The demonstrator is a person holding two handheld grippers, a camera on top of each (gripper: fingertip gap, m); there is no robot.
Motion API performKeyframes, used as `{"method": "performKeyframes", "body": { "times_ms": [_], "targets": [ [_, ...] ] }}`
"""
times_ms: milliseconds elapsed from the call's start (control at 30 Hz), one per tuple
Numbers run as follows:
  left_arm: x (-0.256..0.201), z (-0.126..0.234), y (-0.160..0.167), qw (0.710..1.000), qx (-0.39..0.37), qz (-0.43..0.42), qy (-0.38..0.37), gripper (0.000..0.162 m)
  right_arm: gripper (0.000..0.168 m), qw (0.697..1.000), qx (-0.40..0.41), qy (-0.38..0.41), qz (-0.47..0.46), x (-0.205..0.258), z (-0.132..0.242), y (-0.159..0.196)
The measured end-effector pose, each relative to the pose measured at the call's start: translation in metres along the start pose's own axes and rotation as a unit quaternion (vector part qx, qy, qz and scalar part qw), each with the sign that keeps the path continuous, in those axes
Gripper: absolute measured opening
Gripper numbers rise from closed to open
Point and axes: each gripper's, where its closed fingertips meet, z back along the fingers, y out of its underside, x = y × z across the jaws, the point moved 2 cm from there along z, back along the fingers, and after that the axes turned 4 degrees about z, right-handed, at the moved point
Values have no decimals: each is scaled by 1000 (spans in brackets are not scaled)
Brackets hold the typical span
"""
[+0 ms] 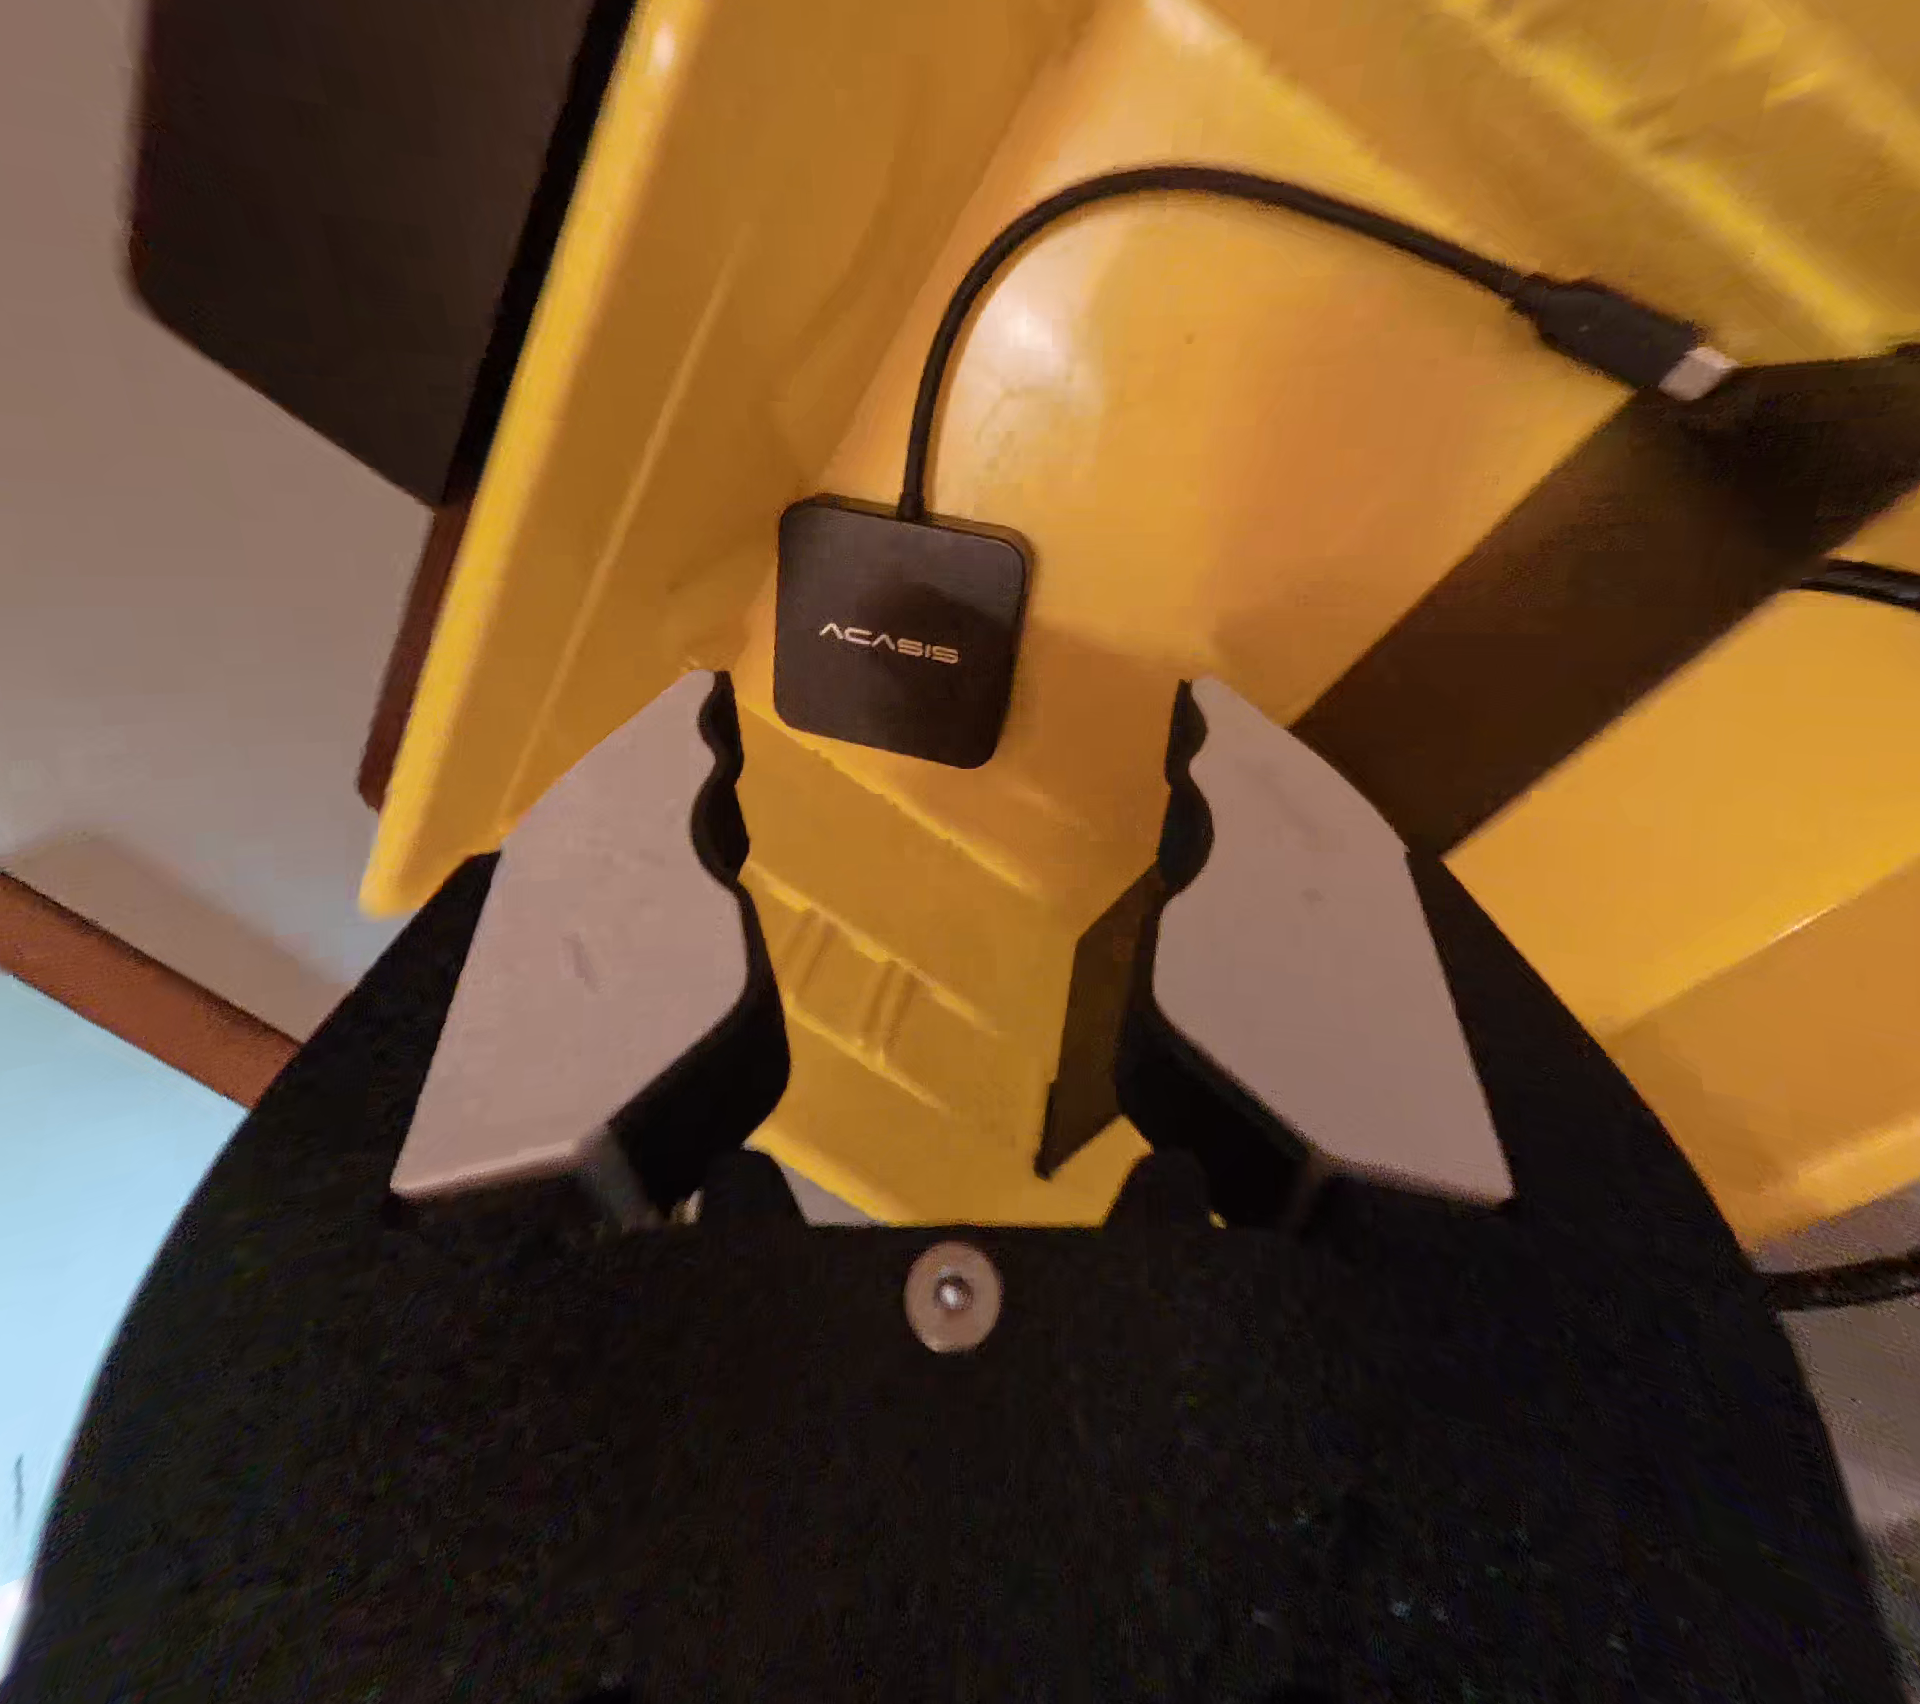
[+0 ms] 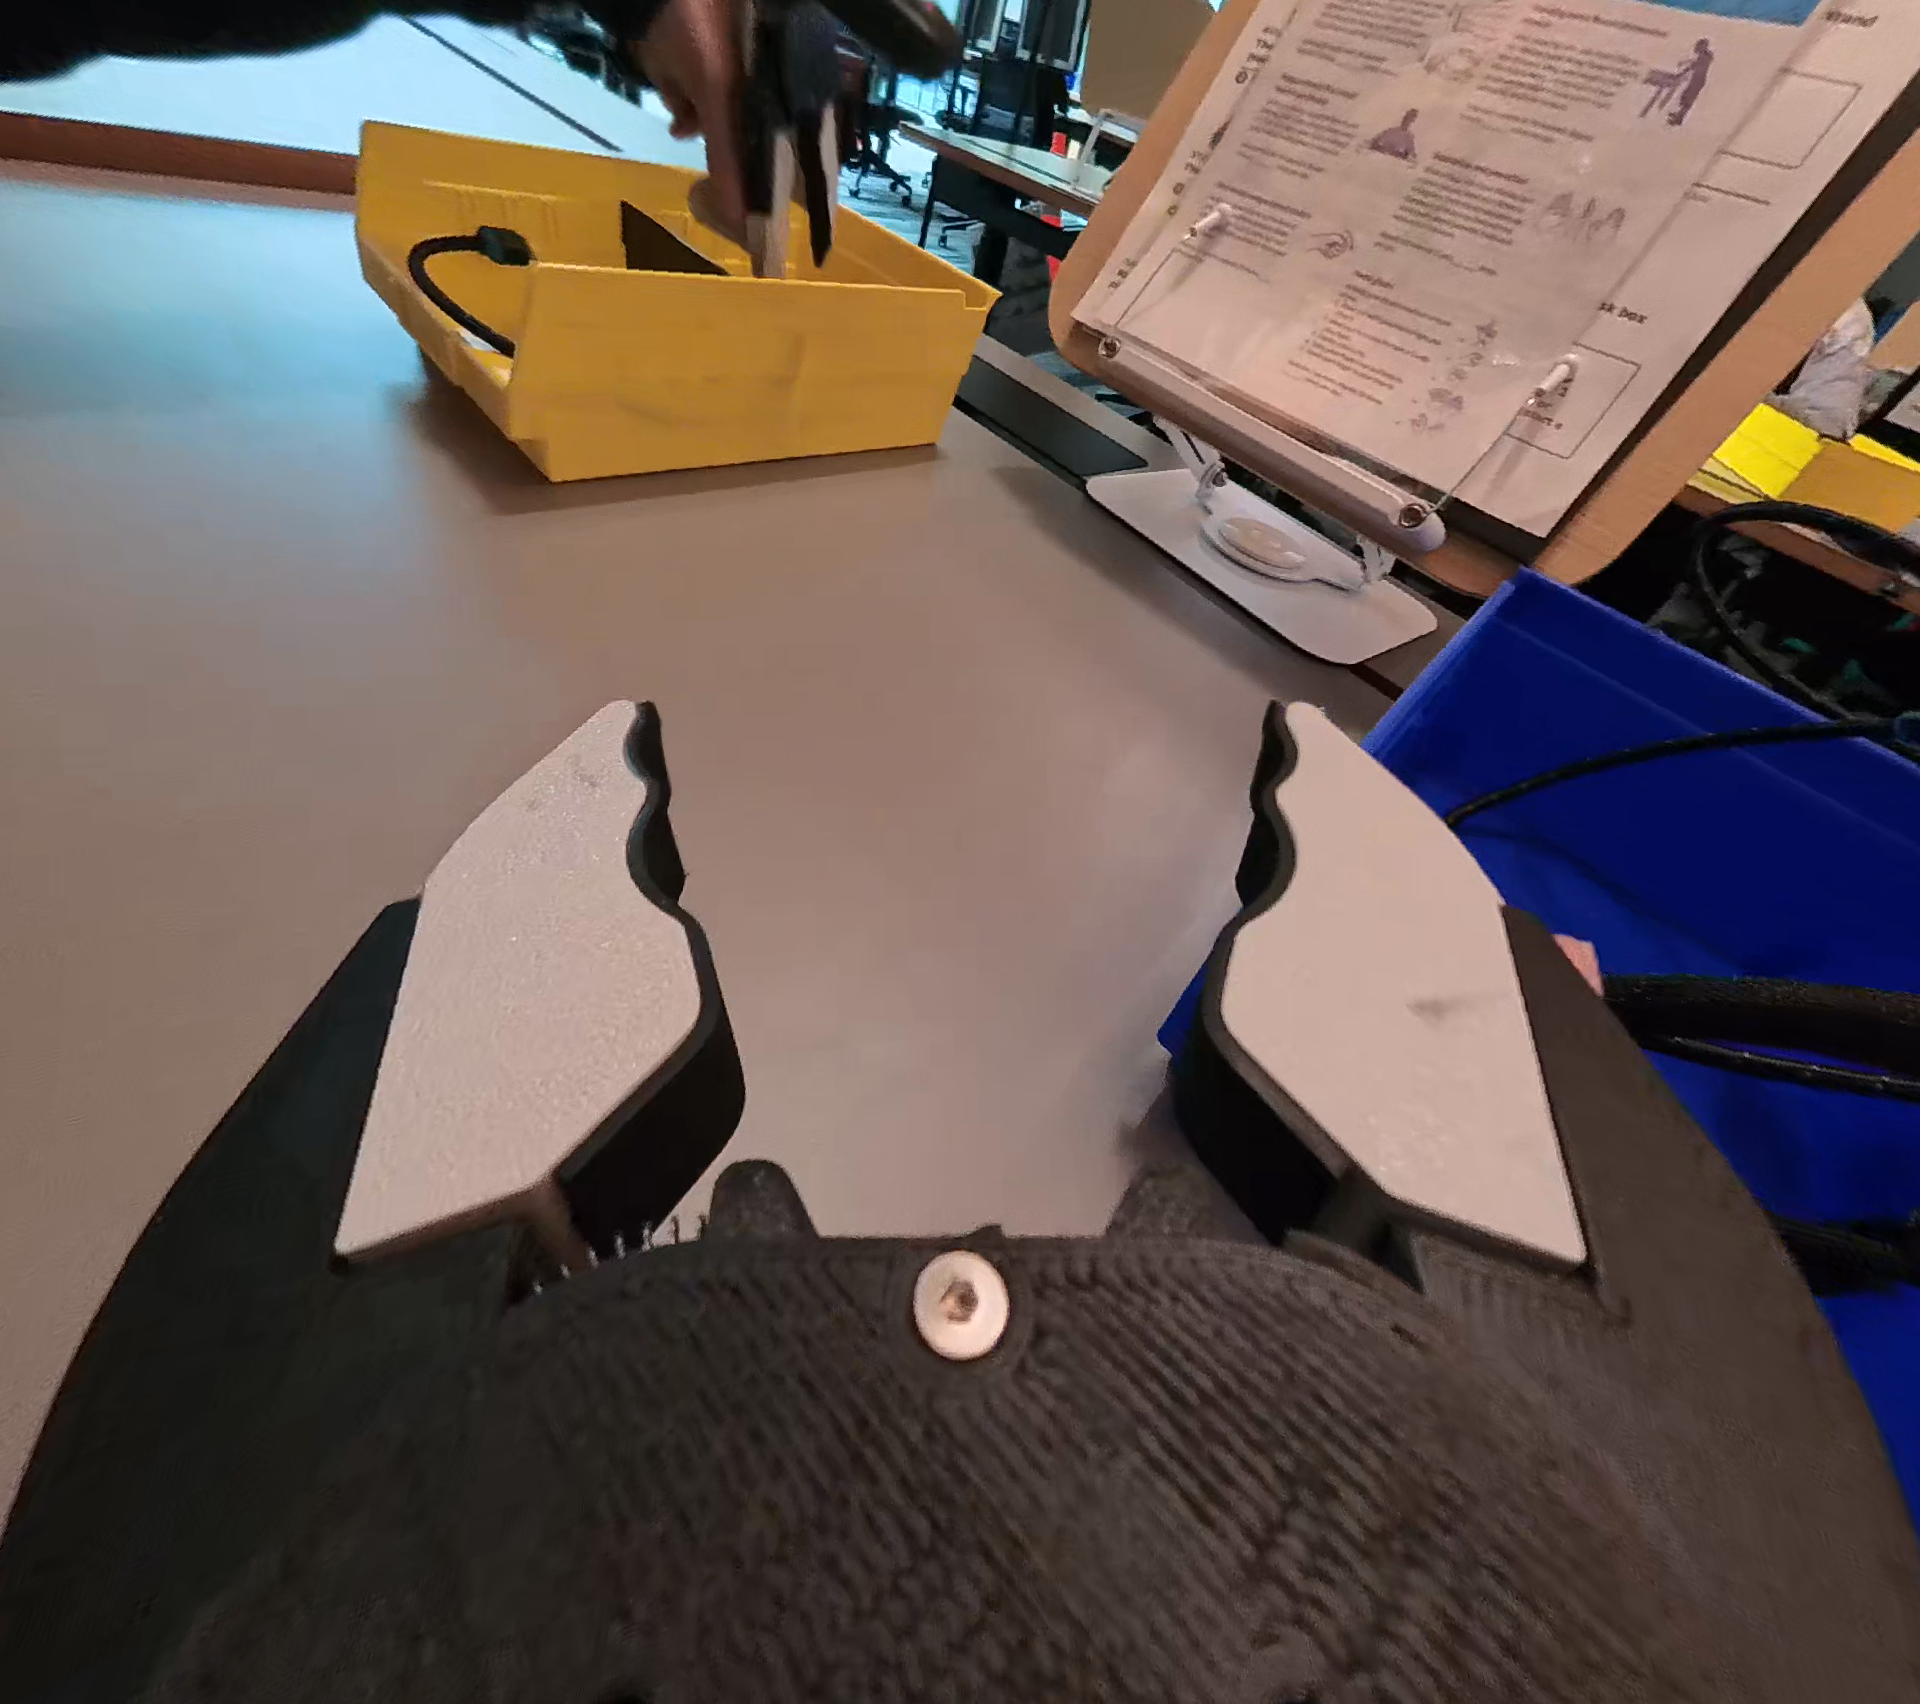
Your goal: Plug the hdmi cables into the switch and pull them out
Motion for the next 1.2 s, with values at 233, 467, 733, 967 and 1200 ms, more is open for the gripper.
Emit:
{"method": "performKeyframes", "body": {
  "times_ms": [233, 467, 733, 967, 1200],
  "targets": [
    [7, -46, 12, 985, 143, -95, -16, 85, 110, 998, -18, -52, -33, 5, 7, 1],
    [8, -54, 5, 989, 124, -82, 24, 83, 110, 996, -27, -62, -56, 0, 14, 8],
    [25, -57, -1, 995, 83, -52, 0, 65, 109, 997, -23, -57, -43, -3, 21, 11],
    [-14, -42, -4, 990, 83, -27, 114, 78, 107, 998, -12, -52, -36, -5, 23, 13],
    [4, -33, -11, 998, 42, -33, 24, 89, 105, 998, -8, -53, -30, -4, 24, 14]
  ]
}}
